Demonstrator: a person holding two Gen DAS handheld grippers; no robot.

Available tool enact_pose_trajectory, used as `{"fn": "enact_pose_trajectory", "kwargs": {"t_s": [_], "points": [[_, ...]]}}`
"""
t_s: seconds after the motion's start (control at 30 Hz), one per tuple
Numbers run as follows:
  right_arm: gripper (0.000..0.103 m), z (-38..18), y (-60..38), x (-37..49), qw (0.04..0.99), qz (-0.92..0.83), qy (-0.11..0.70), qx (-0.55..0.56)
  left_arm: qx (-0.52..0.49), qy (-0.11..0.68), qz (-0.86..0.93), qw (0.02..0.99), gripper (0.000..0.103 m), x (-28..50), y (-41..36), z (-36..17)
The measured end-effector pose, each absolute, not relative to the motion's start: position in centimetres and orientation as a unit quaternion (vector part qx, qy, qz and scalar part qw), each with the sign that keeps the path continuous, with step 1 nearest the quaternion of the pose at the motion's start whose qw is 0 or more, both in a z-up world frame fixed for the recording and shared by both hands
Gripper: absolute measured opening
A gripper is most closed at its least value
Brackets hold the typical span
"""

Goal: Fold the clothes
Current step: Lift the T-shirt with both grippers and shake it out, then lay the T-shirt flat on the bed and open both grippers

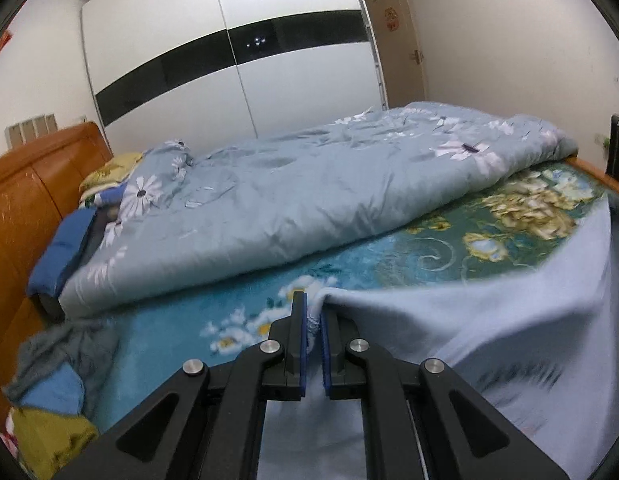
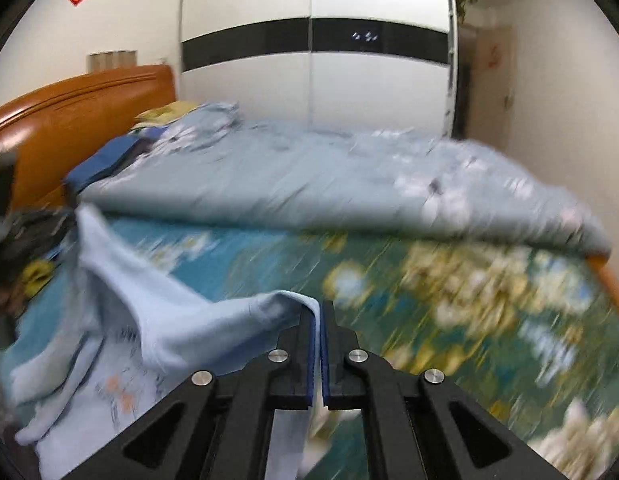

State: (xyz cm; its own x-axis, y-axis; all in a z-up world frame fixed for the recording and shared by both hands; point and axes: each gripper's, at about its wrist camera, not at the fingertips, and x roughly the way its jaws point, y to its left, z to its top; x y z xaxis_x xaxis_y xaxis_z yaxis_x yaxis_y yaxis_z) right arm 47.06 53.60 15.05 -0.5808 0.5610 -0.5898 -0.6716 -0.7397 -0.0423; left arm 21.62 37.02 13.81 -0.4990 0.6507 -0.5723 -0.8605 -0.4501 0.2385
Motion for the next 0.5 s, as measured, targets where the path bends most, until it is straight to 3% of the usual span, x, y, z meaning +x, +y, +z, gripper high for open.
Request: {"fn": "enact_pose_trajectory", "kwargs": {"t_s": [0.2,0.5], "points": [[0.002,15.3,62.8,39.5,0.395,0.856,0.065,-0.327,-0.274,0.257,0.821,0.43,0.007,15.9,43.7,8.8],[0.002,5.1,69.6,30.7,0.378,0.813,0.089,-0.435,-0.339,0.3,0.803,0.387,0.007,10.3,48.5,0.0]]}}
